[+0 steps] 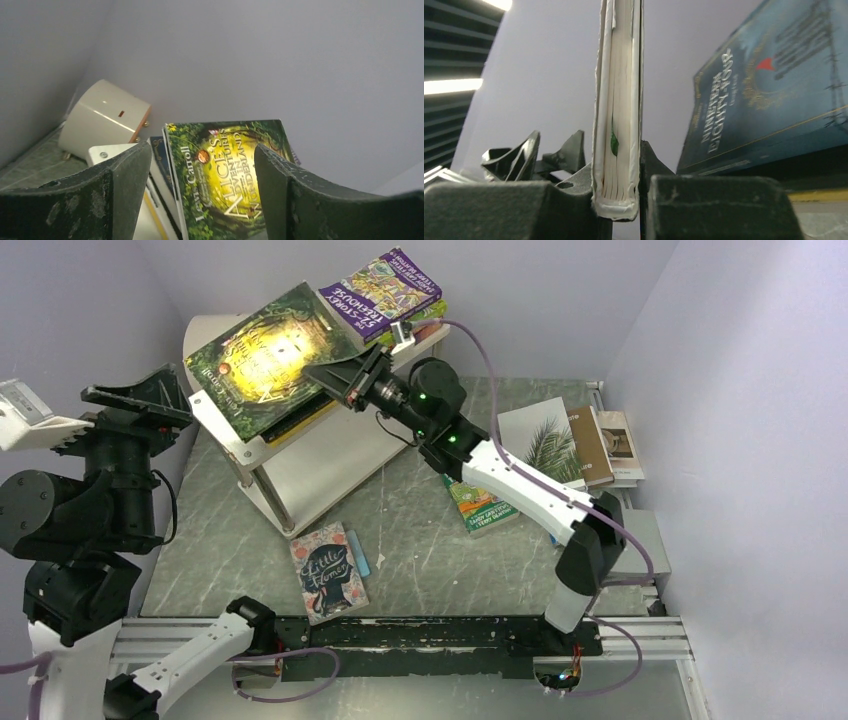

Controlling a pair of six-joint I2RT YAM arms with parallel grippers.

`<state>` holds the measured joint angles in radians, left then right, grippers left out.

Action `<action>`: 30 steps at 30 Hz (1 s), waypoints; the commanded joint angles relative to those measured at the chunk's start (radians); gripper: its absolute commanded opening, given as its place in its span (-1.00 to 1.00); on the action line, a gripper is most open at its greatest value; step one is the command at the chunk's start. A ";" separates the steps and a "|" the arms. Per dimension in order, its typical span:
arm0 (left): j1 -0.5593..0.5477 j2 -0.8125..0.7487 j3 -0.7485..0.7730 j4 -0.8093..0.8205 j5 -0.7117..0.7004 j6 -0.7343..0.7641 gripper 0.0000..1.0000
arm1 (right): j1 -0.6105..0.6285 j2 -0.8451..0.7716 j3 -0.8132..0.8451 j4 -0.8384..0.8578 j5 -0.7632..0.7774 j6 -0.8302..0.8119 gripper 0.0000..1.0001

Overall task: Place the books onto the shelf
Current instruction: Place the book on the shelf.

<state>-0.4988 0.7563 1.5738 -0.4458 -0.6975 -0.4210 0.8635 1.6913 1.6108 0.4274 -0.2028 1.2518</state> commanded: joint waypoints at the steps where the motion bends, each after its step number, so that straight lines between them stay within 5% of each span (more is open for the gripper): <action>1: -0.001 -0.002 -0.029 -0.040 -0.062 0.037 0.58 | 0.002 0.049 0.134 -0.019 0.033 0.021 -1.00; 21: -0.002 0.060 -0.106 -0.081 -0.100 0.041 0.74 | -0.009 0.188 0.313 -0.245 0.061 0.015 -0.85; 30: -0.001 0.246 0.034 -0.148 -0.128 0.094 0.93 | -0.038 0.199 0.360 -0.361 0.049 0.006 -0.31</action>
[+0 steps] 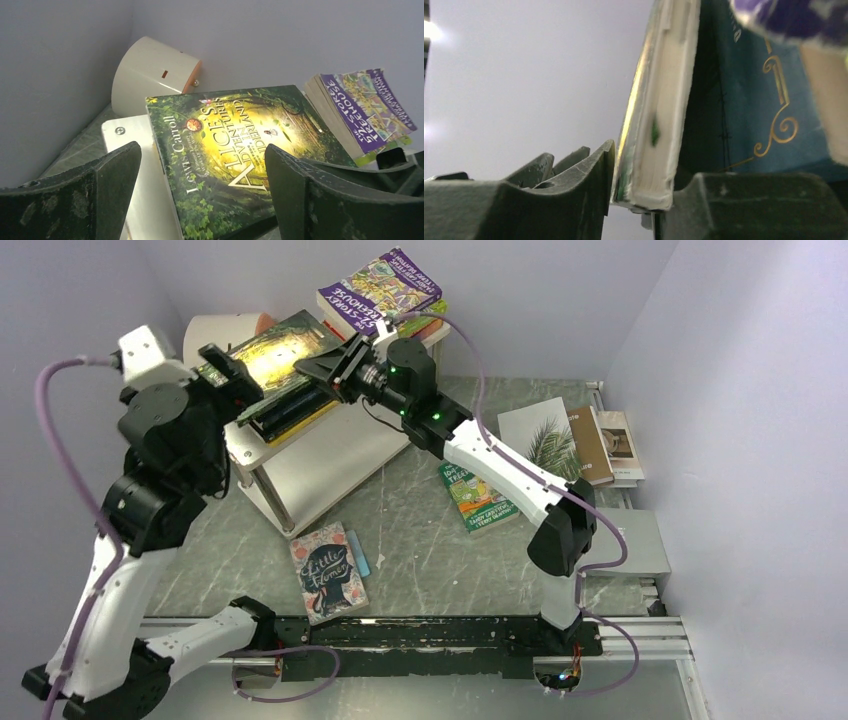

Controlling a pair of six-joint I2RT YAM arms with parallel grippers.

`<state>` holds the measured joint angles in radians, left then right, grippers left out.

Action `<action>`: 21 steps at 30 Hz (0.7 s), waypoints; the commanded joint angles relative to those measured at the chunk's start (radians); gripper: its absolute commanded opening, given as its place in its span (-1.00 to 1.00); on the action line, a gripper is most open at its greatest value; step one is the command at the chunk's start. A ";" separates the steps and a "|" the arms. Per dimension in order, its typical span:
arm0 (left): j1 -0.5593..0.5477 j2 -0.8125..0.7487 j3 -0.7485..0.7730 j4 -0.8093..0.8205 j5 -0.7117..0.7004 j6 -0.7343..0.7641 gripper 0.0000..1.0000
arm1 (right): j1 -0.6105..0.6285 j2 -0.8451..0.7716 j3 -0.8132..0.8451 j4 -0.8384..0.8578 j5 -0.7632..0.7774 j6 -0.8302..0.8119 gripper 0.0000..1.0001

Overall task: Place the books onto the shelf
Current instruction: Place the book on the shelf.

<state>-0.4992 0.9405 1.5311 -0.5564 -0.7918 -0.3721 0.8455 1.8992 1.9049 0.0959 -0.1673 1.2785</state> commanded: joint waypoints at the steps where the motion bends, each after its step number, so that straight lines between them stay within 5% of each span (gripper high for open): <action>1: -0.001 0.079 0.095 -0.035 -0.036 0.054 0.93 | -0.020 -0.013 0.071 -0.046 0.016 -0.027 -0.23; 10: 0.000 0.182 0.205 -0.045 -0.032 0.103 0.93 | -0.025 -0.070 0.080 -0.203 0.059 -0.122 0.32; 21: 0.001 0.175 0.234 -0.227 0.000 0.045 0.94 | -0.065 -0.106 0.080 -0.382 0.060 -0.303 0.47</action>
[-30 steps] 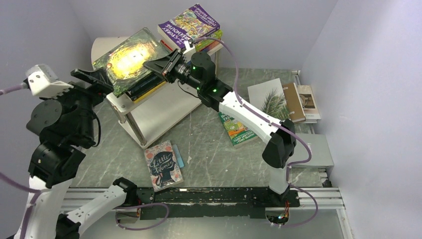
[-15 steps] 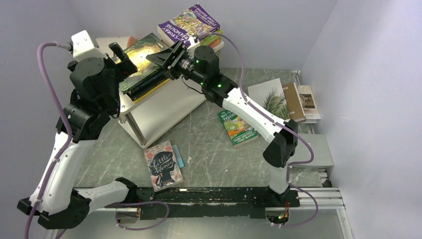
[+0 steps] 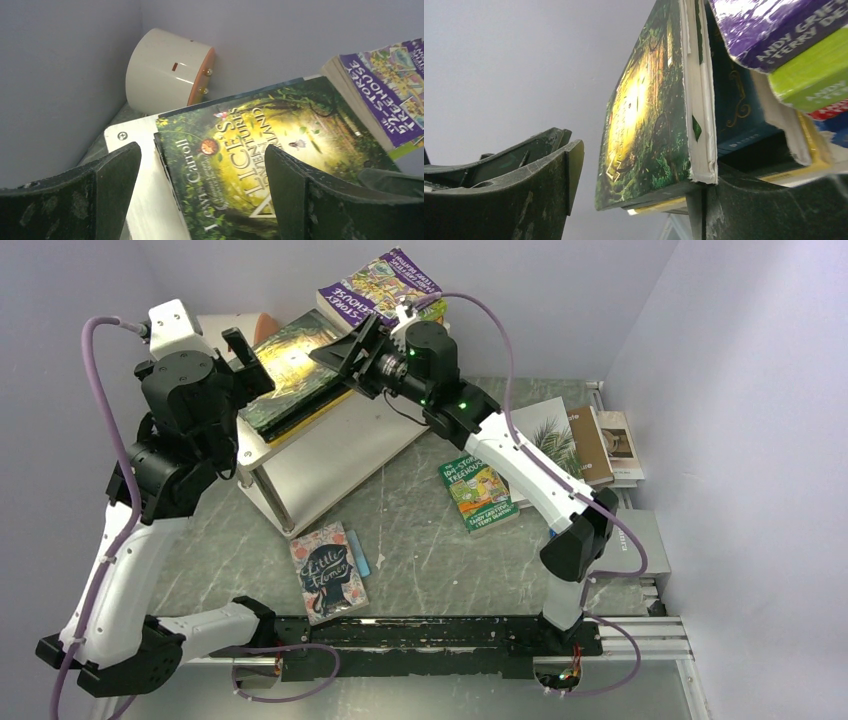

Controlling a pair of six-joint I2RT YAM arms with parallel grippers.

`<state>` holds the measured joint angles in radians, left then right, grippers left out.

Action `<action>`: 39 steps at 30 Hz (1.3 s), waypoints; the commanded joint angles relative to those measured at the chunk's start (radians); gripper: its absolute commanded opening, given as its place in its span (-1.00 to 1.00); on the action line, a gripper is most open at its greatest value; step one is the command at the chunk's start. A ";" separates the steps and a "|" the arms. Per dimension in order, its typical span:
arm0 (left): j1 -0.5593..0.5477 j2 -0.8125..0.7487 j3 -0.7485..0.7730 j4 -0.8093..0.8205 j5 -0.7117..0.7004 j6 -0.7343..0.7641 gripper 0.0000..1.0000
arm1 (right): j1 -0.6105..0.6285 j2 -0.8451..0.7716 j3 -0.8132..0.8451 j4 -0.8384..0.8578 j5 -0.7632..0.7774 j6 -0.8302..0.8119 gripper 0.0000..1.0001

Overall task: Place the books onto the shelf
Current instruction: Place the book on the shelf, then adjust the book on the shelf.

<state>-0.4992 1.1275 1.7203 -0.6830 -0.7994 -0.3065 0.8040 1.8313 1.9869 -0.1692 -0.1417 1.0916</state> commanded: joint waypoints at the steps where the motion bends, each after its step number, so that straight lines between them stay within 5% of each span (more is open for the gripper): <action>1: 0.001 -0.022 0.045 -0.112 0.012 -0.023 0.93 | -0.030 -0.046 -0.001 -0.135 0.036 -0.135 0.48; 10: 0.001 -0.103 0.035 -0.194 0.030 -0.058 0.94 | -0.091 -0.015 0.107 -0.264 -0.074 -0.253 0.58; 27: 0.001 -0.224 -0.194 -0.098 0.198 -0.227 0.93 | -0.032 -0.210 -0.217 -0.087 -0.044 -0.326 0.60; 31: 0.001 -0.250 -0.217 -0.047 0.200 -0.242 0.90 | 0.004 -0.237 -0.263 -0.013 -0.049 -0.344 0.43; 35: 0.001 -0.251 -0.233 -0.019 0.213 -0.252 0.69 | 0.034 -0.233 -0.265 0.015 -0.036 -0.355 -0.01; 39: 0.001 -0.237 -0.236 -0.020 0.221 -0.261 0.77 | 0.048 -0.224 -0.295 0.071 -0.024 -0.329 -0.02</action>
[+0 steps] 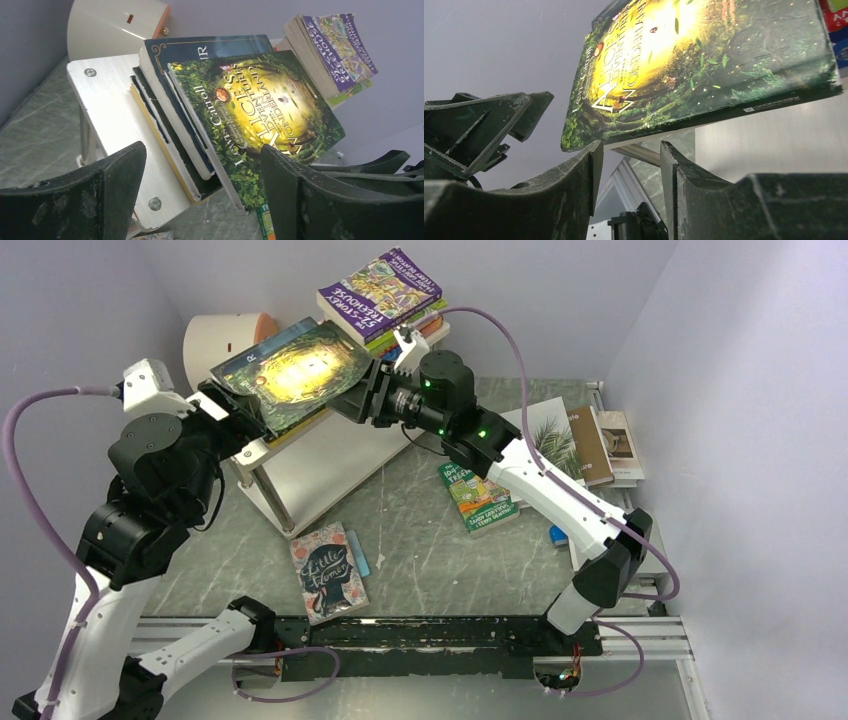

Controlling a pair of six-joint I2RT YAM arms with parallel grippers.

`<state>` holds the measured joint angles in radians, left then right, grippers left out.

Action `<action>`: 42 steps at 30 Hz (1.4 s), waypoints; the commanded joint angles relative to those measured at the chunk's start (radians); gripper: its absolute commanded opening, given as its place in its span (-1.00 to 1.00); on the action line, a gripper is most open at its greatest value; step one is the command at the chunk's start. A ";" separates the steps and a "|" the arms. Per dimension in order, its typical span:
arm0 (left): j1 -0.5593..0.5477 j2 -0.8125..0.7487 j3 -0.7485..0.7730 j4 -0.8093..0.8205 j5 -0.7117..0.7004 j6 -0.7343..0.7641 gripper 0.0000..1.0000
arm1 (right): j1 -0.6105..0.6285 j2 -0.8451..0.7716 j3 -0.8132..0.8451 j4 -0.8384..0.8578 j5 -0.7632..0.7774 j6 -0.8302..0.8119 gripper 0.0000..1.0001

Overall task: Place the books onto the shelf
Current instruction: Adjust the book on the shelf.

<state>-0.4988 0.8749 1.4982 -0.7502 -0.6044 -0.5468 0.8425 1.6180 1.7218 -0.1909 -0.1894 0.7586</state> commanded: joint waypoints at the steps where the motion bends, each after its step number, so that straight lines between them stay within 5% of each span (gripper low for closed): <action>1: 0.000 0.017 -0.019 0.052 0.033 -0.023 0.81 | 0.011 -0.011 -0.042 0.113 0.030 0.016 -0.01; 10: 0.000 0.038 -0.046 0.088 0.071 -0.025 0.89 | 0.019 0.012 -0.114 0.316 0.022 0.081 -0.27; 30: 0.001 0.045 -0.042 0.129 0.087 0.011 0.89 | 0.019 0.112 0.047 0.266 0.083 0.050 -0.61; 42: 0.000 0.042 -0.033 0.127 0.080 0.026 0.90 | 0.020 0.131 0.058 0.273 0.054 0.045 -0.47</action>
<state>-0.4988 0.9237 1.4536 -0.6548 -0.5297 -0.5419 0.8589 1.7527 1.7519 0.0330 -0.1307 0.8227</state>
